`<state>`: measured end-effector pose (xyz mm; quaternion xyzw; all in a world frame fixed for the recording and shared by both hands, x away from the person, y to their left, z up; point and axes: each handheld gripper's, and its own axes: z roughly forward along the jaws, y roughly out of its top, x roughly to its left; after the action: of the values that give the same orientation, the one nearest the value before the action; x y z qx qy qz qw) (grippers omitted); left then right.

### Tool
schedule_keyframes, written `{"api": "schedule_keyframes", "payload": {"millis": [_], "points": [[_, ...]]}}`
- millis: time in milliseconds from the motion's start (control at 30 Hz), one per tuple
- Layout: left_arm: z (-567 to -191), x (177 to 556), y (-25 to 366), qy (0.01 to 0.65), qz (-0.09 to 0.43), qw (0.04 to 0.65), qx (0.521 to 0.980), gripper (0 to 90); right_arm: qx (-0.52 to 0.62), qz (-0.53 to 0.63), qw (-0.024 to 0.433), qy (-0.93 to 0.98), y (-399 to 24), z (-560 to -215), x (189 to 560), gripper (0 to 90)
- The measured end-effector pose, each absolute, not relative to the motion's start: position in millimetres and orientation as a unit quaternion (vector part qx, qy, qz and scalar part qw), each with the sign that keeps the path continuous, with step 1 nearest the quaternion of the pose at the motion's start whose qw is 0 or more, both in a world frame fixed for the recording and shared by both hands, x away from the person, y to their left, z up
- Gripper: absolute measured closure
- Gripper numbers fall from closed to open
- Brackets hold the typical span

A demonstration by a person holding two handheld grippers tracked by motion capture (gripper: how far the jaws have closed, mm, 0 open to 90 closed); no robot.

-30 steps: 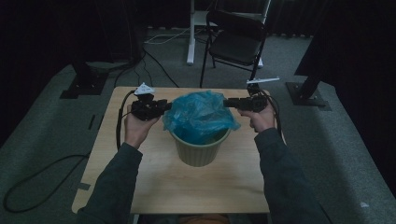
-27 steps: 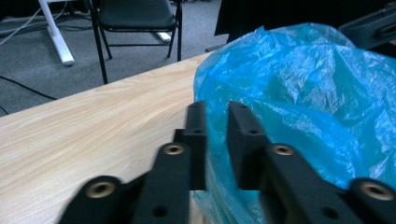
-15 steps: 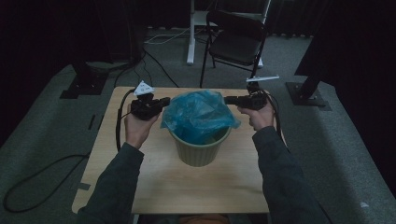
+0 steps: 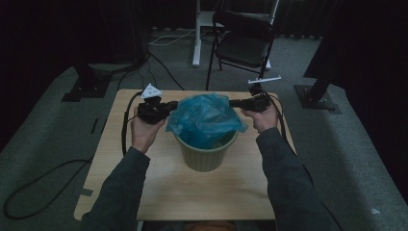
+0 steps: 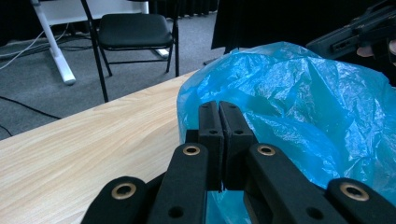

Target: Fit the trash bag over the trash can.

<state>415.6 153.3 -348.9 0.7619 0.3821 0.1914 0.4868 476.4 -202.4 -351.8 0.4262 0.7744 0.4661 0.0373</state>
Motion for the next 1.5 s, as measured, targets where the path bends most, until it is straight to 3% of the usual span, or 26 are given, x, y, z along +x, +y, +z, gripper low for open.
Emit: {"api": "schedule_keyframes", "payload": {"millis": [467,667,800,833,933,1000,1133,1500], "points": [[-348.6,415.1,153.7,0.382,0.194,0.487,0.761,88.4,0.418,0.466,0.065,0.777,-206.2,-345.9,471.6,89.6],[-349.8,415.5,153.9,0.383,0.194,0.486,0.762,88.1,0.411,0.466,0.066,0.781,-203.7,-347.9,474.2,62.5],[-350.4,415.5,153.2,0.383,0.194,0.486,0.762,87.4,0.419,0.473,0.047,0.773,-202.6,-350.5,478.5,55.5],[-350.4,415.6,152.9,0.382,0.193,0.486,0.762,87.3,0.419,0.472,0.042,0.774,-201.6,-351.6,479.4,57.5],[-350.3,414.9,151.7,0.38,0.193,0.486,0.763,87.3,0.415,0.465,0.039,0.781,-198.3,-353.5,479.7,79.7],[-349.9,414.1,151.5,0.379,0.195,0.487,0.762,87.4,0.411,0.466,0.047,0.782,-197.5,-352.6,477.7,89.0],[-348.1,412.0,151.9,0.378,0.193,0.498,0.756,87.4,0.411,0.473,0.075,0.776,-199.6,-348.0,472.7,90.0],[-341.8,402.1,150.6,0.359,0.203,0.518,0.749,87.5,0.385,0.516,0.09,0.76,-208.2,-335.2,461.0,90.0]]}}
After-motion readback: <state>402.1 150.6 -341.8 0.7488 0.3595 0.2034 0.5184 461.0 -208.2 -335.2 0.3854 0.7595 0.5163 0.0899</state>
